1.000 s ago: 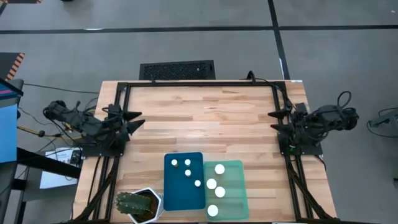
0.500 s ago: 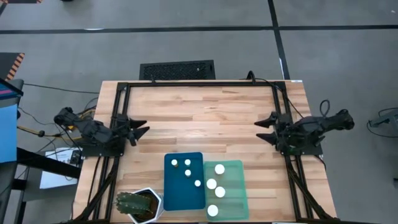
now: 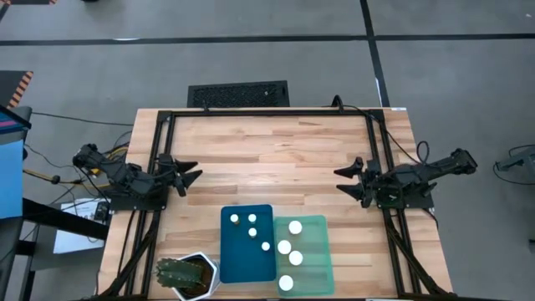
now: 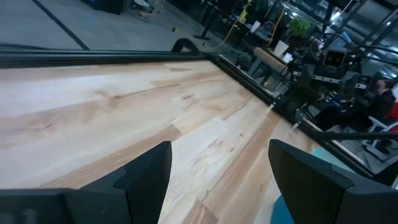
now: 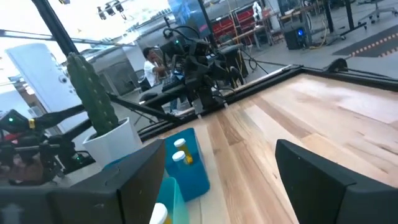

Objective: Pick and place medicine bottles into bin by pill shape (circle, oval)
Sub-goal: Return to Home Position

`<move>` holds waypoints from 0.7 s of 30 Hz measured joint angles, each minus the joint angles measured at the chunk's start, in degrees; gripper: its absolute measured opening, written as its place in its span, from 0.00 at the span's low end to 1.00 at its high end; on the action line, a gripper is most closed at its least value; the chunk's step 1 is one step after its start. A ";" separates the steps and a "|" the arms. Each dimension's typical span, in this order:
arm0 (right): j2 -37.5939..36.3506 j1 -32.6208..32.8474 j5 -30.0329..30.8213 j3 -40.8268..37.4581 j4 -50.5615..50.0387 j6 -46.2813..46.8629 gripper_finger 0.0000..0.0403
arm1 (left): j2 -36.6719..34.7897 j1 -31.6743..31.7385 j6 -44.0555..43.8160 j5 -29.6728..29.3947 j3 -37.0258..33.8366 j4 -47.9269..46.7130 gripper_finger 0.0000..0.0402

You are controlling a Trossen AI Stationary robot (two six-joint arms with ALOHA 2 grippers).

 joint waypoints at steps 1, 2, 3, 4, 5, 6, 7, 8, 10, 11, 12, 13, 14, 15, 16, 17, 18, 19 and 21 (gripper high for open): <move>0.04 0.00 -0.01 0.00 -0.06 -0.24 0.77 | 0.01 0.00 0.04 -0.13 0.00 -0.03 0.65; 0.00 -0.02 -0.01 0.00 -0.08 -0.84 0.77 | 0.01 0.00 0.25 -0.39 0.00 -0.05 0.65; -0.04 -0.02 -0.01 0.00 -0.10 -1.43 0.77 | 0.01 0.00 0.62 -0.52 0.00 -0.07 0.65; 0.04 -0.02 -0.01 0.00 -0.22 -1.98 0.77 | 0.01 0.00 0.78 -0.73 0.00 -0.09 0.65; 0.01 -0.02 -0.01 -0.01 -0.30 -2.65 0.77 | 0.01 0.00 0.89 -0.99 0.00 -0.13 0.65; -0.01 -0.02 -0.01 -0.02 -0.31 -3.33 0.77 | 0.01 0.00 0.92 -1.31 0.00 -0.14 0.65; 0.01 -0.02 -0.01 -0.02 -0.38 -4.00 0.77 | 0.01 0.00 0.93 -1.38 0.00 -0.15 0.65; 0.01 -0.02 -0.01 -0.02 -0.47 -4.62 0.77 | 0.01 0.00 0.95 -1.38 0.00 -0.16 0.65; 0.01 -0.02 -0.01 -0.02 -0.51 -4.72 0.77 | 0.01 0.00 2.72 -1.40 0.00 -0.19 0.65; 0.01 -0.02 -0.01 -0.02 -0.54 -4.79 0.77 | 0.01 0.00 4.11 -1.40 0.00 -0.19 0.65; 0.00 -0.02 -0.01 -0.04 -0.54 -4.79 0.77 | 0.01 0.00 5.48 -1.40 0.00 -0.20 0.65; 0.01 -0.02 -0.01 -0.04 -0.55 -4.79 0.77 | 0.01 0.00 6.67 -1.40 0.00 -0.21 0.65; 0.00 -0.02 0.00 -0.04 -0.56 -4.79 0.77 | 0.01 0.00 7.27 -1.29 0.00 -0.16 0.65; 0.01 -0.02 -0.01 -0.04 -0.58 -4.79 0.77 | 0.01 0.00 6.83 -0.89 -0.02 0.13 0.65; 0.01 -0.02 -0.01 -0.04 -0.66 -4.79 0.77 | 0.01 0.00 6.35 -0.57 -0.18 0.90 0.65; 0.01 -0.02 -0.02 -0.04 -0.67 -4.79 0.77 | 0.01 0.00 6.73 -0.30 -0.24 1.51 0.65; -0.01 -0.02 -0.03 -0.04 -0.69 -4.79 0.77 | 0.01 0.00 8.88 0.35 -0.28 2.98 0.65; 0.01 -0.02 -0.03 -0.07 -0.69 -4.79 0.77 | -0.10 0.00 11.83 2.03 -0.27 4.71 0.65; 0.01 -0.02 -0.03 -0.07 -0.71 -4.79 0.77 | -1.15 -0.02 18.62 6.88 -0.26 7.83 0.65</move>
